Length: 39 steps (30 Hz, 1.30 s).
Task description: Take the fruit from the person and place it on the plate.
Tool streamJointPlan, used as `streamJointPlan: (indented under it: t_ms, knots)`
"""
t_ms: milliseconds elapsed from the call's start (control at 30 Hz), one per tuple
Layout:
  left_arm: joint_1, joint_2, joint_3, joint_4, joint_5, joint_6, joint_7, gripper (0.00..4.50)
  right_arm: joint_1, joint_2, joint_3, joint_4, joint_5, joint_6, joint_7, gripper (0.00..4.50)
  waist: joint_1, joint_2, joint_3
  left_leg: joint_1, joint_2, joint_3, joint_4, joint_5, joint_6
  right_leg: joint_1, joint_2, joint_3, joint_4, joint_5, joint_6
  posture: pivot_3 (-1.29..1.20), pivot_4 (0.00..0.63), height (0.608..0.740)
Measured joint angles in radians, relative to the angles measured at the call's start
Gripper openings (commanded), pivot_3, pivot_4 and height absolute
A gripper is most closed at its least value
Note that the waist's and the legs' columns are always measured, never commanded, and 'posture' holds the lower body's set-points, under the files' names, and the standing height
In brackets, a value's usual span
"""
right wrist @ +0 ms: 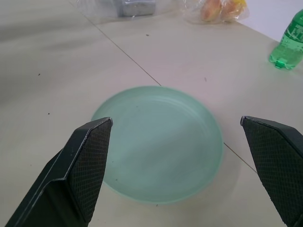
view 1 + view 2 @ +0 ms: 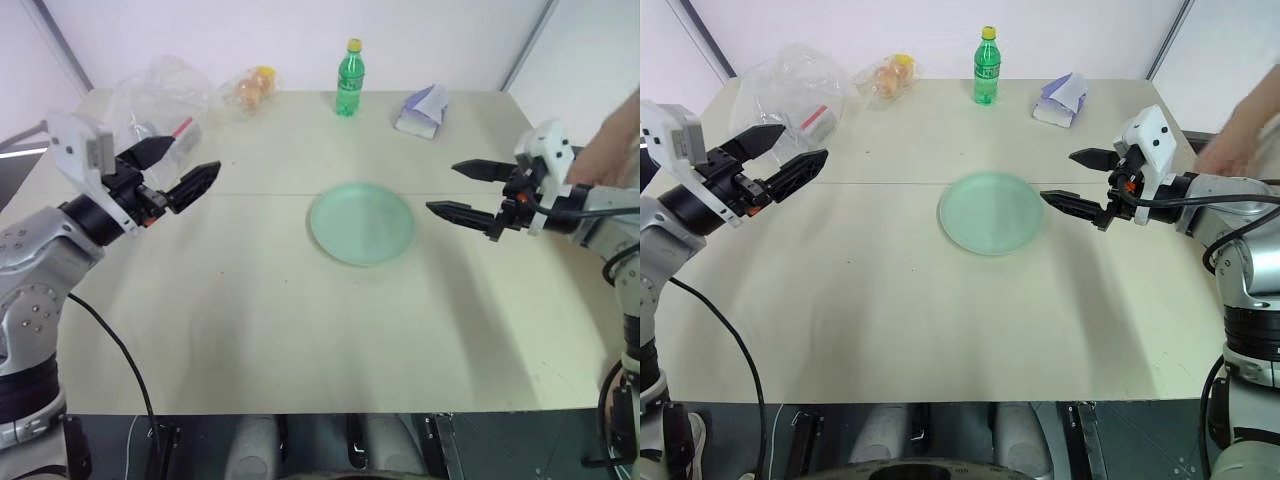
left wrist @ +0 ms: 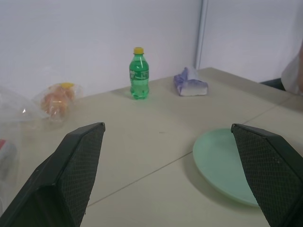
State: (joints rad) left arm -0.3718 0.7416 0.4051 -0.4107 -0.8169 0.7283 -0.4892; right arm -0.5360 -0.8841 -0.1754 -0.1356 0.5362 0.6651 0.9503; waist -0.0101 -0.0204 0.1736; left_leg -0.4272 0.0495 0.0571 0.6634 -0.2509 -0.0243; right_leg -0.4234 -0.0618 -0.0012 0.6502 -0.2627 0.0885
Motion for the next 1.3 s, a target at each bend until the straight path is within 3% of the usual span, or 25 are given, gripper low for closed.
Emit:
streamJointPlan:
  t_ms: [600,733,867,1300]
  knots:
    - [-0.023,-0.034,-0.014,-0.015,-0.017,0.008,0.049,4.5,-0.001,0.0,0.003,-0.01,0.004,0.012,-0.002,4.43,0.0,0.0,0.0,0.0,0.0,0.0,0.0,0.0,0.0,0.0,0.0,0.0,0.0,0.0,0.0,0.0,0.15,0.731]
    - [-0.138,-0.186,0.017,0.025,-0.088,0.01,0.208,4.5,-0.025,0.027,0.01,-0.01,0.01,0.014,-0.014,4.43,0.004,0.0,0.0,0.0,0.0,-0.002,0.002,0.0,0.0,0.002,0.0,-0.001,0.0,0.0,0.0,0.0,0.15,0.731]
    - [-0.185,-0.262,-0.007,0.064,-0.096,0.009,0.283,4.5,-0.037,0.042,0.011,-0.019,0.022,0.018,-0.023,4.43,0.002,0.0,0.0,0.0,0.0,-0.002,0.002,0.0,0.0,0.003,0.0,-0.001,0.0,0.0,0.0,0.0,0.15,0.731]
    - [-0.389,-0.343,-0.142,0.37,0.048,-0.115,0.186,4.5,-0.039,0.044,0.014,-0.022,0.027,0.02,-0.037,4.43,0.002,0.0,0.0,0.0,-0.001,-0.001,0.002,0.0,0.0,0.003,0.0,-0.001,0.0,0.0,0.0,0.0,0.15,0.731]
